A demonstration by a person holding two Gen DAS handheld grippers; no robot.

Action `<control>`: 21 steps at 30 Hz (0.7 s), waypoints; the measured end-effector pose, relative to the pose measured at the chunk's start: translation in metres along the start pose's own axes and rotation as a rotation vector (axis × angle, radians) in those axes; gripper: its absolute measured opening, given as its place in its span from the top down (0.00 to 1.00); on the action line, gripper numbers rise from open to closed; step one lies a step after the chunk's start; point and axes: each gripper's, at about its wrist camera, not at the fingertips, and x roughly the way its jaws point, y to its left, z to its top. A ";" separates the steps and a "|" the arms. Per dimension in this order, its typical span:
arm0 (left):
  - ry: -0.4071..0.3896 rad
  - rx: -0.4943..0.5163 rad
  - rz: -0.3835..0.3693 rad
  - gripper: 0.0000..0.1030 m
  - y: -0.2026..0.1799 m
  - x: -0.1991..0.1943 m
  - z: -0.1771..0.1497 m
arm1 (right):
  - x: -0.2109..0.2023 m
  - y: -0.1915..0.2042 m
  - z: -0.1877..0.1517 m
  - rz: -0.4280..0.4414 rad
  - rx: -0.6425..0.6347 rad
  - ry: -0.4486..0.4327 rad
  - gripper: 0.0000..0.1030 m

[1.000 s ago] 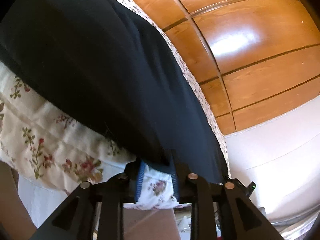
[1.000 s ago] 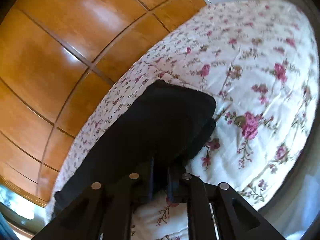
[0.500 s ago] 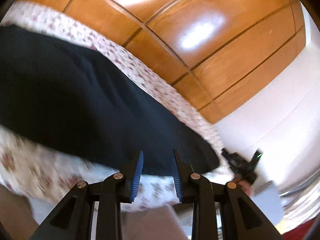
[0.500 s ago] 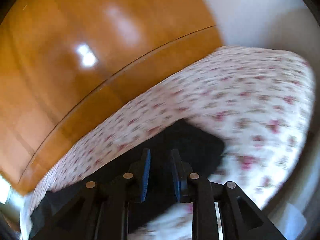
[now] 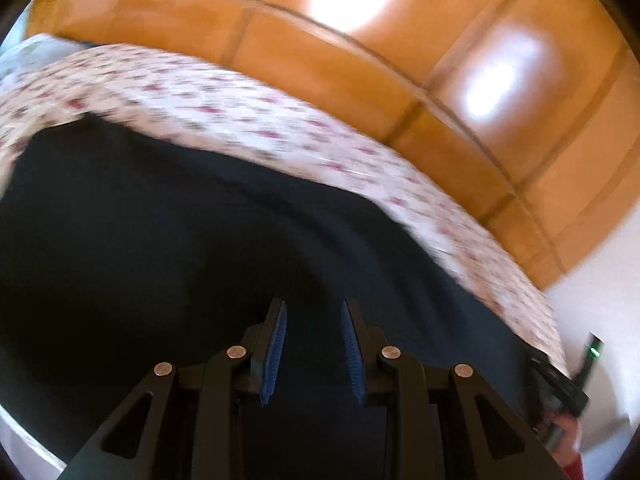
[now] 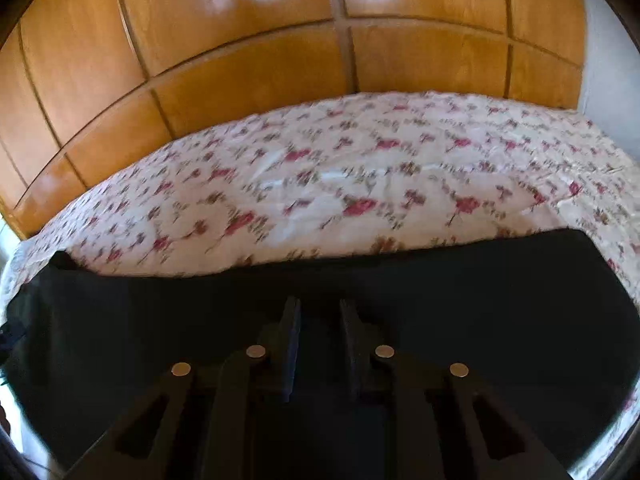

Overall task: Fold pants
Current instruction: 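Open both tools and release the folded trousers onto the bed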

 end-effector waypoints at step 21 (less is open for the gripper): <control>-0.137 -0.136 0.080 0.69 0.092 -0.028 0.060 | 0.038 0.264 0.051 0.553 -0.165 0.170 0.61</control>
